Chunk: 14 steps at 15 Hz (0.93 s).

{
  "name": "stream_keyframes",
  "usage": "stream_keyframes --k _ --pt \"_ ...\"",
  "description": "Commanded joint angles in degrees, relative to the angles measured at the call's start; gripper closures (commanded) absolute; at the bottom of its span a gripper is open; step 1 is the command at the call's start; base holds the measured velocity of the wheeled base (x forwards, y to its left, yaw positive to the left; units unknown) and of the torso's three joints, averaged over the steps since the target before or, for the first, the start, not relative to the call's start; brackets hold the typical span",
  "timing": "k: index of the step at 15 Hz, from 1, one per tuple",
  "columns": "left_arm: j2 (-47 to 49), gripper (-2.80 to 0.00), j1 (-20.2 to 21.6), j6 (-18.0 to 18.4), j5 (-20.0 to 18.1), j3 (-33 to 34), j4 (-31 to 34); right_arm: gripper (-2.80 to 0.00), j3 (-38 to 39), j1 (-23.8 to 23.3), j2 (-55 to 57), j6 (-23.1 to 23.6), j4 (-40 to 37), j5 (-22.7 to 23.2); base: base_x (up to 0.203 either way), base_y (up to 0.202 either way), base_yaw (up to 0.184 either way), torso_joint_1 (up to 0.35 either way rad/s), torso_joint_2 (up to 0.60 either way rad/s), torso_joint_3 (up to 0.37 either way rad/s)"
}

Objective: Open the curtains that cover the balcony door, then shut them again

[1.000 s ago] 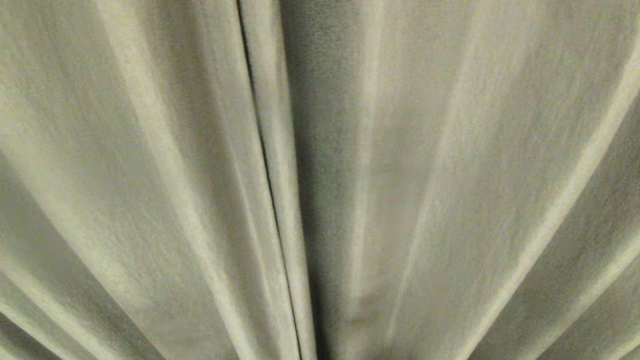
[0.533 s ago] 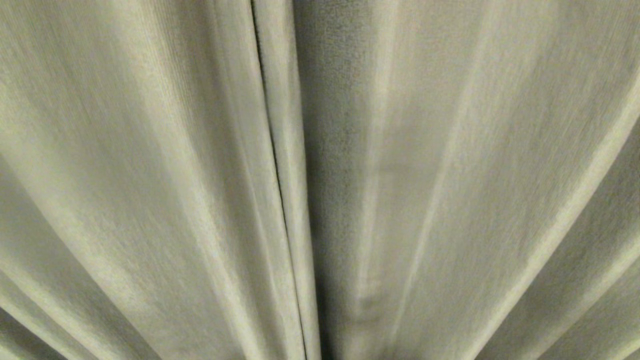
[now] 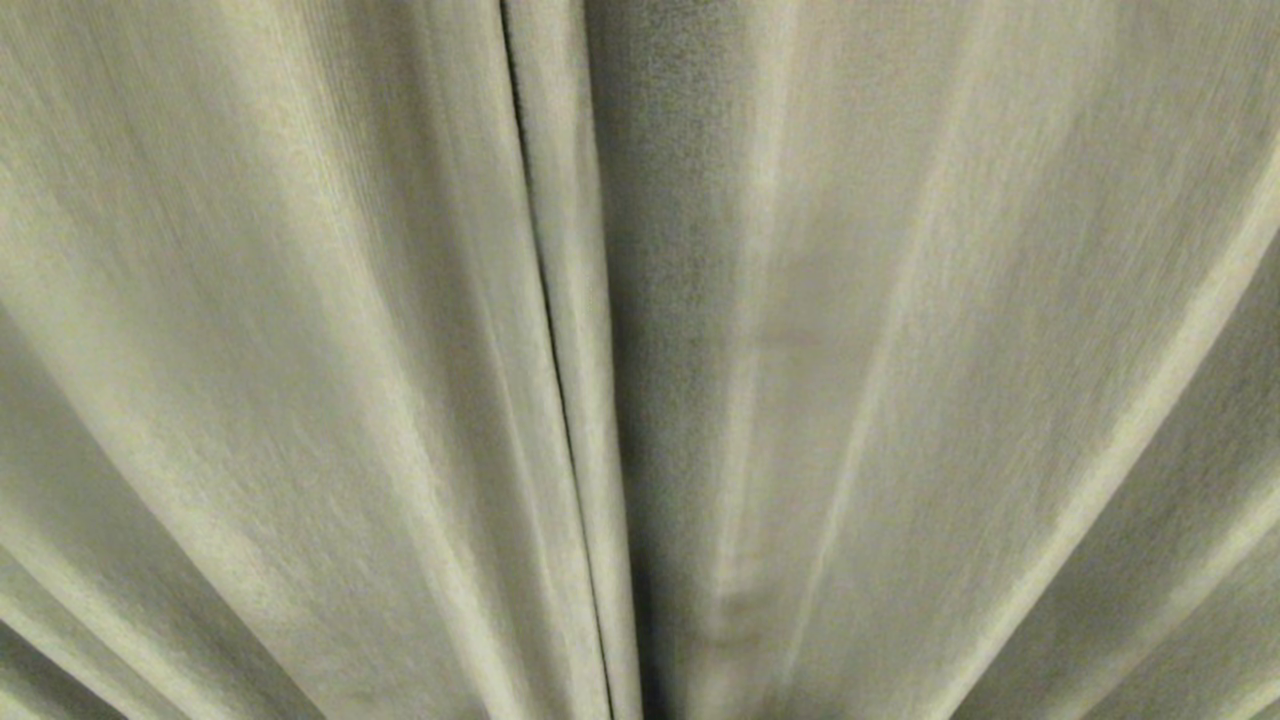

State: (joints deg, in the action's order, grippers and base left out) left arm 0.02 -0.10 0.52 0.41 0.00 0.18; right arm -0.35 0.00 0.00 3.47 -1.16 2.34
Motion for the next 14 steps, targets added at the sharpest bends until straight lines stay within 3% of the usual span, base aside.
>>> stream_keyframes --k 1,14 --pt "-0.02 0.00 0.01 0.01 0.02 0.00 -0.01 0.00 0.00 0.00 0.00 0.04 0.00 0.03 0.000 0.000 0.000 0.000 0.00 0.000" --pt "-0.02 0.00 0.01 0.01 0.02 0.00 -0.01 0.00 0.00 0.00 0.00 0.05 0.01 0.03 0.000 0.000 0.000 0.000 0.00 0.000"
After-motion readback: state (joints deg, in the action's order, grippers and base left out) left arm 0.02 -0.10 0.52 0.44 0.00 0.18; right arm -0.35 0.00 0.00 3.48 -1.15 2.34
